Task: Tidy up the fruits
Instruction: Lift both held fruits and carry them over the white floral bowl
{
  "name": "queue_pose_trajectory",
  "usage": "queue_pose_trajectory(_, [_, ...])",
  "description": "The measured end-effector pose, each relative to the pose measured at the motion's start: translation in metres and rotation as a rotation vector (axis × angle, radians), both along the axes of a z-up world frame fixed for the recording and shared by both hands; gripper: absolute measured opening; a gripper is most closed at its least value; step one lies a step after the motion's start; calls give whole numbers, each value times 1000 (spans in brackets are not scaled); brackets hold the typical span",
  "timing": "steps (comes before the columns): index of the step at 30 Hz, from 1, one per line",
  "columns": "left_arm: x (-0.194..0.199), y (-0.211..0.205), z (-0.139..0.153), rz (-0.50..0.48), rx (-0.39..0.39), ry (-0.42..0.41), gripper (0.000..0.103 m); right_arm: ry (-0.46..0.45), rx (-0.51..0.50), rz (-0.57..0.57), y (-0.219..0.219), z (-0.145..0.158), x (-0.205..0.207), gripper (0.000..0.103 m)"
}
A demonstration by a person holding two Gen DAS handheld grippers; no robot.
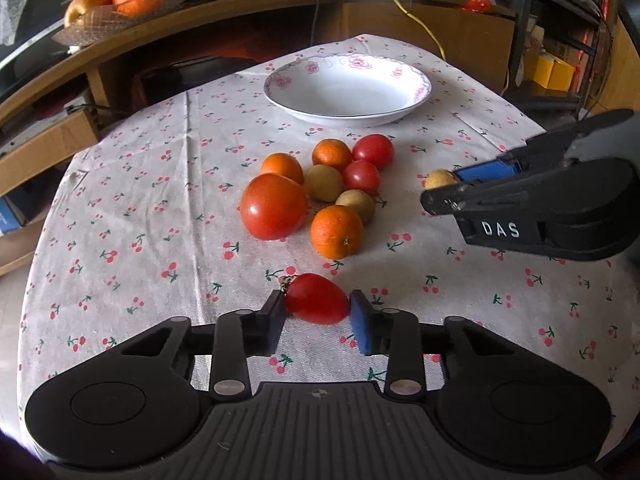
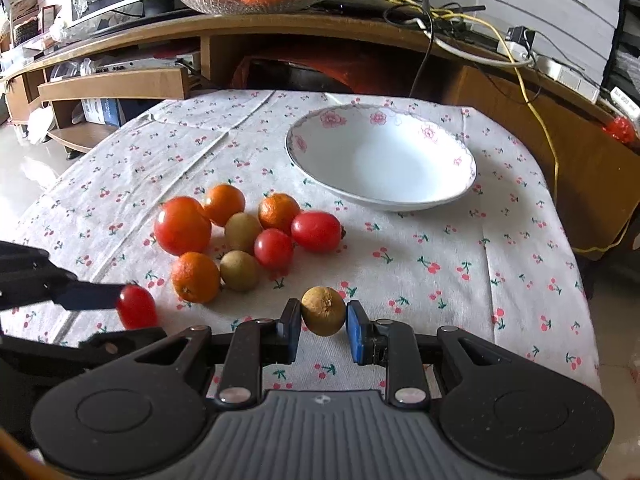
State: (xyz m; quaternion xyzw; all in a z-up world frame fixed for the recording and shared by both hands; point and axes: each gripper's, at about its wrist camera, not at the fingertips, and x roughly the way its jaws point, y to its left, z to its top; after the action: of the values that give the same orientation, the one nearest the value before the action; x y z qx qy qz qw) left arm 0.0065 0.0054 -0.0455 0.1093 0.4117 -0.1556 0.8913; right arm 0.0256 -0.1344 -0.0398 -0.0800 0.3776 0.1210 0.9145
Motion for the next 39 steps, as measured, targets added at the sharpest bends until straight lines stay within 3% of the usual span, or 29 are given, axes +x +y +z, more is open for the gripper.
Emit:
queue_pose_trajectory(9, [-3,-4,2,5,24,-8,41,-36,8,-6,-1,18,-8,26])
queue_pose_trajectory(15, [-8,-5,17,19,0,-23,41,-75,19,-25,-7,39,-13,26])
queue_pose_trajectory(19, [-2,-3,32,34,-57,-32,41,-91,52,-46,-15,56,-10,26])
queue_pose_trajectory(28, [49,-12,51,27,-155,-54,41,-35,95,-79,-27,66,35,26])
queue_pose_trajectory(39, [117,-26,44,32,-183,-35,41,1,76,-110,-39,52,100,26])
